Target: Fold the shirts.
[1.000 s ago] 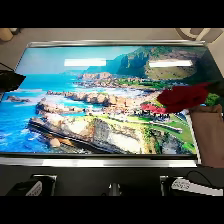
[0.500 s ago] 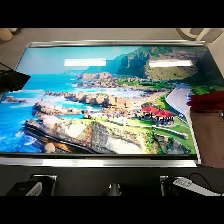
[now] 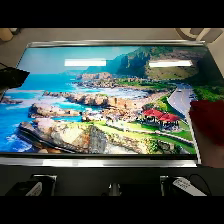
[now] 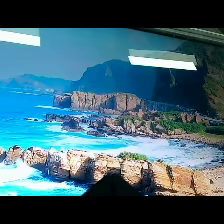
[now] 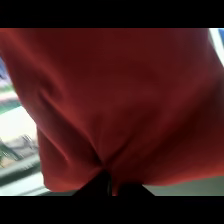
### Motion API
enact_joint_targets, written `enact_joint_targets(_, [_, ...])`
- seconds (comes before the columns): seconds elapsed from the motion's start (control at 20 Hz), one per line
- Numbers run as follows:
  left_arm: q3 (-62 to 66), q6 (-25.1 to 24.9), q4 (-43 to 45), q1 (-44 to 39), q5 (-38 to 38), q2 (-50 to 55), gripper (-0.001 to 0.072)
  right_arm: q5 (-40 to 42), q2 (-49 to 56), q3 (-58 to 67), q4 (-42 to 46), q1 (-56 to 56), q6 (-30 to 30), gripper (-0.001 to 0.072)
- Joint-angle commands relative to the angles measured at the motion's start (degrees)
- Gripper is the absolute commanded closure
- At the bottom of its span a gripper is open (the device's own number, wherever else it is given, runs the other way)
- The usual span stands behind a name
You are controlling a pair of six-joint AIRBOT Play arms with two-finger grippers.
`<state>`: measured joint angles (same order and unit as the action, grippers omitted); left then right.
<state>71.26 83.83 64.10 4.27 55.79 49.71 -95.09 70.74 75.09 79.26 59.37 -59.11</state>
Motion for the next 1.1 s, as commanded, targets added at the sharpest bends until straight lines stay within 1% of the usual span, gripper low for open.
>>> enact_joint_targets(0.0, [0.07,-0.07,-1.73,-0.22,-0.39,-0.04,0.0683,2.84,-2.12,-10.23,10.05,-0.24,0.35,0.0691])
enact_joint_targets(0.05, [0.07,-0.09,-1.7,-0.55,-0.39,-0.04,0.0683,5.01,-2.12,-11.61,10.14,-0.24,0.37,0.0585])
enact_joint_targets(0.1, [0.07,-0.07,-1.81,-0.7,-0.39,-0.04,0.0683,6.45,-2.12,-11.56,9.66,-0.24,0.55,0.0302])
enact_joint_targets(0.15, [0.09,-0.07,-1.79,-0.92,-0.37,-0.11,0.0683,8.87,-2.12,-10.43,9.05,-0.24,2.51,0.001])
enact_joint_targets(0.2, [0.22,-0.09,-2.1,-1.18,-0.37,-0.17,0.0684,10.73,-2.12,-7.58,8.72,-0.26,5.18,0.0003])
enact_joint_targets(0.3, [1.88,-0.87,-2.03,-2.34,-0.37,0.11,0.0685,17.16,-2.12,1.95,7.08,-0.44,10.16,0.0004])
enact_joint_targets(0.35, [3.48,-1.44,-1.57,-3.1,-0.39,0.79,0.0686,22.01,-2.12,7.76,6.34,-1.55,12.09,0.0012])
enact_joint_targets(0.4, [5.79,-1.38,0.02,-4.48,-0.35,2.12,0.0687,26.23,-2.12,12.72,6.36,-3.76,12.81,0.004])
enact_joint_targets(0.45, [8.63,-1.22,3.76,-6.51,-0.31,4.35,0.0687,30.53,-2.1,17.07,6.38,-7.23,12.87,0.0045])
enact_joint_targets(0.5, [11.37,1.16,9.86,-8.92,-0.07,6.99,0.0687,33.48,-2.1,19.76,6.27,-11.34,12.28,0.0046])
enact_joint_targets(0.55, [13.94,5.16,17.73,-11.5,1.42,10.23,0.0687,34.47,-2.1,21.11,6.23,-16.11,10.93,0.0046])
enact_joint_targets(0.6, [16.06,9.05,26.25,-14.12,4.52,14.01,0.0687,33.33,-2.1,21.29,6.25,-21.81,8.61,0.0047])
enact_joint_targets(0.65, [16.79,12.0,32.79,-16.26,8.11,17.55,0.0684,30.29,-1.64,20.94,6.25,-27.21,6.1,0.0047])
enact_joint_targets(0.7, [16.68,12.85,35.17,-17.35,11.96,20.7,0.0654,24.96,-0.46,20.31,6.34,-32.61,3.69,0.0047])
enact_joint_targets(0.75, [16.52,13.64,34.88,-17.59,17.38,24.13,0.0378,18.4,1.36,19.52,5.95,-37.24,1.38,0.0048])
enact_joint_targets(0.8, [15.78,17.88,34.1,-17.7,23.74,27.19,-0.0013,12.59,3.1,18.21,3.98,-40.76,0.5,0.0048])
enact_joint_targets(0.85, [13.99,17.79,33.07,-17.73,28.2,29.03,0.0002,7.8,4.5,15.69,0.22,-44.0,0.68,0.0047])
enact_joint_targets(0.9, [10.86,16.41,31.67,-18.18,28.11,29.11,0.0003,5.86,4.92,12.61,-2.34,-46.6,1.38,0.0047])
enact_joint_targets(0.95, [7.34,16.09,30.77,-18.93,25.07,27.74,0.0003,5.55,4.7,9.25,-2.99,-49.05,1.4,0.0047])
enact_joint_targets(1.05, [2.51,16.94,30.8,-20.57,18.34,24.02,0.0003,5.31,4.17,5.22,-2.36,-52.26,1.49,0.0047])
